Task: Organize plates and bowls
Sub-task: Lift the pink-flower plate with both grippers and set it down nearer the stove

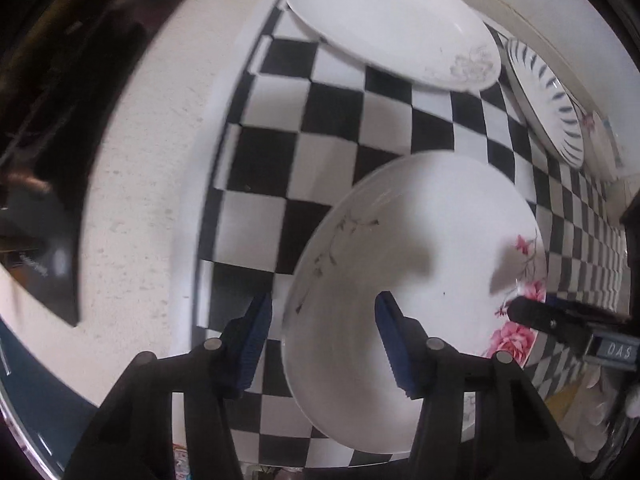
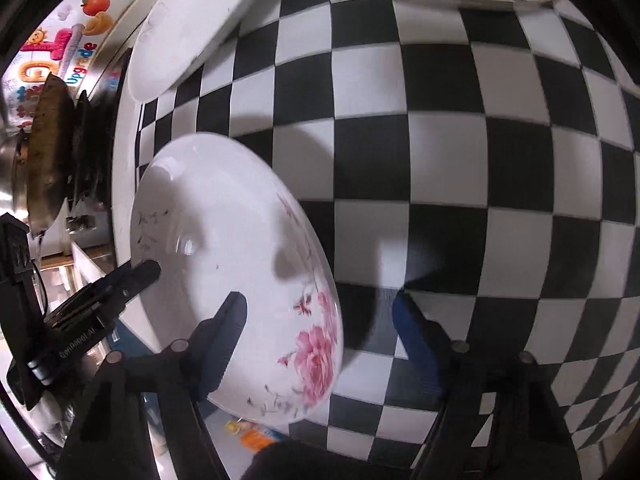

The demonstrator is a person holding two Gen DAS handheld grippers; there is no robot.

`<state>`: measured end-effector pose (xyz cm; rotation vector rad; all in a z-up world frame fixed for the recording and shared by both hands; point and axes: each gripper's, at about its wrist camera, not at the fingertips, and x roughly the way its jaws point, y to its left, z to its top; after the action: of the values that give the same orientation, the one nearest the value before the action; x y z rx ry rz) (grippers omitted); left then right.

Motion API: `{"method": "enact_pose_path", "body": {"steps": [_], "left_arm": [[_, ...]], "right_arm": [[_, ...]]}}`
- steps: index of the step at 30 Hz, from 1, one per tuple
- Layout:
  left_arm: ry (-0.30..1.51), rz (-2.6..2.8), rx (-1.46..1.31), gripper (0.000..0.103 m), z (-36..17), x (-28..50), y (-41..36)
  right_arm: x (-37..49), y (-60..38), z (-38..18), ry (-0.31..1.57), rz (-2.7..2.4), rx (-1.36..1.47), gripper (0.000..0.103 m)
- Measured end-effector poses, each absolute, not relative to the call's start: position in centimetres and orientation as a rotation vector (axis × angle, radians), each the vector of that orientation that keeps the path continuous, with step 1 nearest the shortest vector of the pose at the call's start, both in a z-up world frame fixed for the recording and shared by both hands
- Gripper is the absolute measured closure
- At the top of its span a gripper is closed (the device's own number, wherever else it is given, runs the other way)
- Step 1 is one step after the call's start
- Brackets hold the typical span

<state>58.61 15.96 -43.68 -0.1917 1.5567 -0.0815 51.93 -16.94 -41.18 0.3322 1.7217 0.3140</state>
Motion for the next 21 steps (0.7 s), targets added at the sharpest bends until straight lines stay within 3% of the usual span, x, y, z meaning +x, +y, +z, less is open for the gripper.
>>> {"method": "enact_pose_path", "body": {"steps": [3,6,7,14,21], "left_arm": [[1.553,-0.097,-0.183,0.065,-44.3,58.3,16.0],[1.550,-0.091,-0.188,0.065,-44.1,58.1,16.3],[1.548,-0.087,-0.191,0.065,-44.1,58.0,16.4],[1.529,-0.120,-0.181,0.065,-42.3,58.2,13.7],[1.500,-0.205,-0.129,0.065,-39.4,58.6,6.2]], "right_arm": [[51.8,-15.9,-41.4,1.754,0.311,0.330,0.059],[51.7,-15.7,-41.4,1.745,0.274,0.299,0.069],[51.6,-15.8,-41.4,1.739,0.261,0.281,0.080],[51.1,-19.6,-40.5,1.712,0.257,0.311,0.083],[50.2,-27.0,-37.3,1.645,0.224,0.358,0.085]]}}
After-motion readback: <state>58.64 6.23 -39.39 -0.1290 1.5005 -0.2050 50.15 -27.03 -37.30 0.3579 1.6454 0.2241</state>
